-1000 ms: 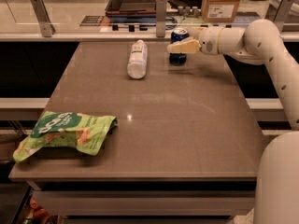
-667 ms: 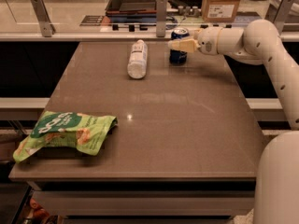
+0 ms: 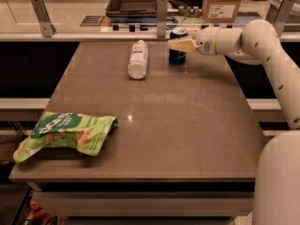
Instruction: Move pepsi can near green rice chip bag
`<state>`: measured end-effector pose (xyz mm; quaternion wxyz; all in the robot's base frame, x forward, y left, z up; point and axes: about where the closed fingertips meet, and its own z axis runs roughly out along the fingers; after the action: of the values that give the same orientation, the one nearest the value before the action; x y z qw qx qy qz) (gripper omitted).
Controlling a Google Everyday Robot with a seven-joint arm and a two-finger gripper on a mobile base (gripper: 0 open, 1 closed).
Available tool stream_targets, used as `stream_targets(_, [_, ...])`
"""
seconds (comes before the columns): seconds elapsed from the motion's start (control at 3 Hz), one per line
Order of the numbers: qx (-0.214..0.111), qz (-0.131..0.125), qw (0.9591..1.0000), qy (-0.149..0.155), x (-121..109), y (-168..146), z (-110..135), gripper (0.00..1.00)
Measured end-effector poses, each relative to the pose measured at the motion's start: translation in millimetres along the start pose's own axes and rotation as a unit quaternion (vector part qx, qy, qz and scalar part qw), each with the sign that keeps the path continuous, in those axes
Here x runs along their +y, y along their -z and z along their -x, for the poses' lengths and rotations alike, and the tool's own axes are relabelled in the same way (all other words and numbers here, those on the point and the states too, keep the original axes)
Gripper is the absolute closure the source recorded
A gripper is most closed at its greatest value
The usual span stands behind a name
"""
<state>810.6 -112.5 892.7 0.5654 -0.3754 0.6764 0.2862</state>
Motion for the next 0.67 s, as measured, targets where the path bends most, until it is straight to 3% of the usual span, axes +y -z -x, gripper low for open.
stream_targets(0.33, [0.0, 0.002, 1.0, 0.0, 1.5, -2.9, -0.4, 1.0])
stream_targets(0.67, [0.0, 0.004, 1.0, -0.001, 2.2, -3.6, -0.1, 1.0])
